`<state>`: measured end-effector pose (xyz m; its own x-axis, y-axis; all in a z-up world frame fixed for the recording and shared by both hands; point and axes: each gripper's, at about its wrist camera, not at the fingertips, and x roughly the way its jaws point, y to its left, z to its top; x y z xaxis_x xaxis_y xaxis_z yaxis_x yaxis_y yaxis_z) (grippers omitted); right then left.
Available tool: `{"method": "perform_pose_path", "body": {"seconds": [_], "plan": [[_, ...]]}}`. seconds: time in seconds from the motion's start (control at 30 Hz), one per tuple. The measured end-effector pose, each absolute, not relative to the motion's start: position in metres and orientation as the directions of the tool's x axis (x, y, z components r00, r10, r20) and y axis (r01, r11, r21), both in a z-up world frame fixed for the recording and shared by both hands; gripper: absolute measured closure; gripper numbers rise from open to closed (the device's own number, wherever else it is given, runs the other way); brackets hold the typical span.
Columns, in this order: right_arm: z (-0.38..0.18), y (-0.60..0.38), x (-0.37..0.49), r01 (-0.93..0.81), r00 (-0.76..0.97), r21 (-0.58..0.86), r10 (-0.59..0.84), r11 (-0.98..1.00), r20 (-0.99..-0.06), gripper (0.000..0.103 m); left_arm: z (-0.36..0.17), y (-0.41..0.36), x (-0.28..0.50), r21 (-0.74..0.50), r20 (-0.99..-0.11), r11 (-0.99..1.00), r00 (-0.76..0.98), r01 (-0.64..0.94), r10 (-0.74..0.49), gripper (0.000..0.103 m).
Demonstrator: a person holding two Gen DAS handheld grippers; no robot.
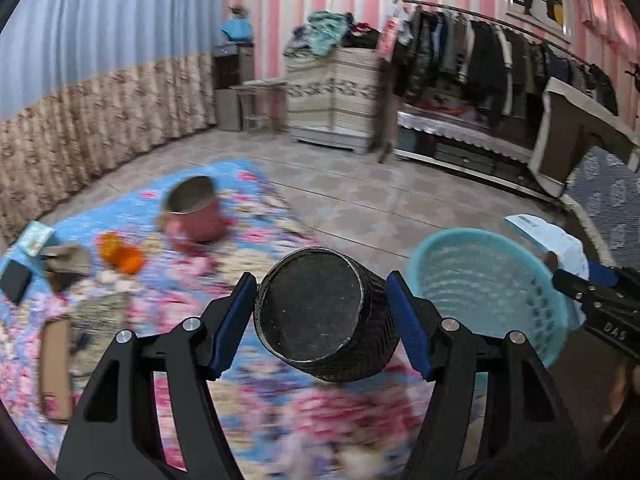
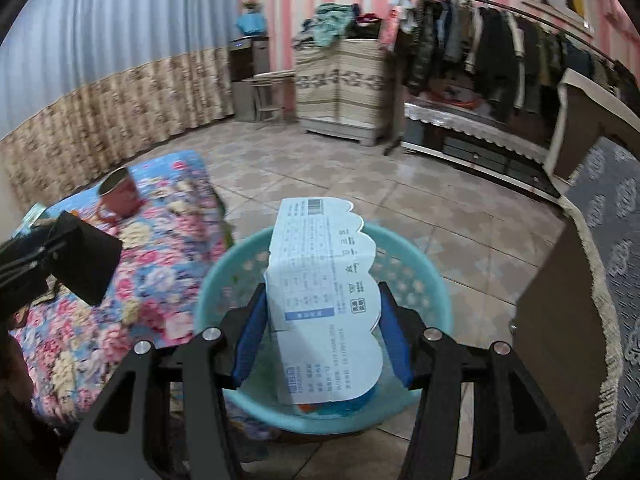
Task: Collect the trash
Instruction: 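Carry the cylinder and receipt to the blue basket and release both inside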
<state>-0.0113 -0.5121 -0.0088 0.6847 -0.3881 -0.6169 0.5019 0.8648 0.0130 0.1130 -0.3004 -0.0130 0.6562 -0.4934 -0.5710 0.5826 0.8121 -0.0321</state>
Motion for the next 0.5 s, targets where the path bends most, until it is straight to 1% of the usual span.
{"method": "perform_pose_path", "body": {"seconds": [0.2,0.37,0.5], "plan": [[-0.011,-0.531,-0.010,0.529,0.665,-0.004,-0.418,0.849,-0.619,0.050,-0.026,-0.354,0.097,-0.040,-0.597,0.792,0.621,0.609,-0.508,0.038],[-0.017,-0.541,-0.012,0.545,0.653,-0.008,-0.430,0.839,-0.624,0.050,-0.042,-0.384,0.094,-0.038,-0.624,0.777,0.593,0.628,-0.509,0.038],[-0.024,-0.553,-0.014,0.560,0.635,-0.009,-0.437,0.828,-0.637,0.050,-0.047,-0.399,0.093,-0.034,-0.630,0.769,0.584,0.638,-0.512,0.042]]}}
